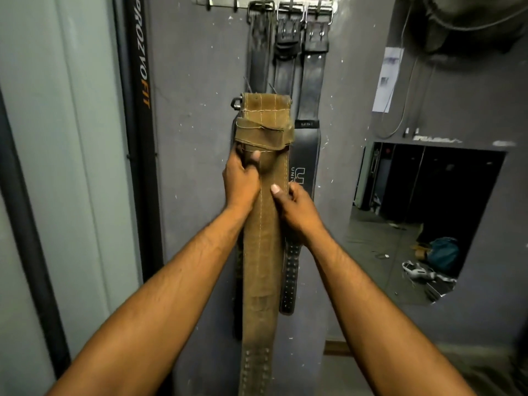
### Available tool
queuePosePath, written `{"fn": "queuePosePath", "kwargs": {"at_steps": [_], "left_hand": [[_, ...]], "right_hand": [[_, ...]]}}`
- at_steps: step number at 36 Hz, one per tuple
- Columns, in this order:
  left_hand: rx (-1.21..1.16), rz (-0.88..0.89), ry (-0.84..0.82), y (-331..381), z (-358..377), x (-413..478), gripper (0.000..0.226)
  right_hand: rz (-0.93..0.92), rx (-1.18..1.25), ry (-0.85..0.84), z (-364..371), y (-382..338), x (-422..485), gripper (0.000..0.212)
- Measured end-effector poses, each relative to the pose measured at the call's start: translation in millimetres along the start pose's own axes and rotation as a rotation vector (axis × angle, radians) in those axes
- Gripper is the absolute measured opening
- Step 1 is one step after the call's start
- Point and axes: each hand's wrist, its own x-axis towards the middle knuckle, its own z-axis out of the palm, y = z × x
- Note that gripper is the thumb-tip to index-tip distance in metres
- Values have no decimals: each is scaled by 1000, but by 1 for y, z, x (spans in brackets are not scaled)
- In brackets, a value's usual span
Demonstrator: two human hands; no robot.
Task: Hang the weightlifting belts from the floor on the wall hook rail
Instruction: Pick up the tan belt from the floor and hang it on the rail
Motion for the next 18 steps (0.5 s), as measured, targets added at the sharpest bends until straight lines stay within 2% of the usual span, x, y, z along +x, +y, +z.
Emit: {"fn": "queuePosePath", "kwargs": {"at_steps": [2, 6, 8, 12, 15, 18], "left_hand": [[10, 19, 2, 9, 0, 8, 38], [6, 60, -14, 21, -1, 12, 40], [0, 64, -14, 25, -2, 14, 39], [-65, 59, -31, 28, -5, 18, 35], [-94, 39, -39, 23, -3, 21, 41], [-124, 34, -26, 20, 1, 21, 43]], "right_hand": [[-1, -33, -14, 1, 5, -3, 26], [-85, -30, 127, 6, -3, -4, 23], [-73, 30, 97, 5, -6, -4, 27], [39, 149, -90, -4, 1, -7, 31], [15, 160, -36, -1, 9, -12, 24], [2, 199, 20, 1, 13, -17, 30]]}}
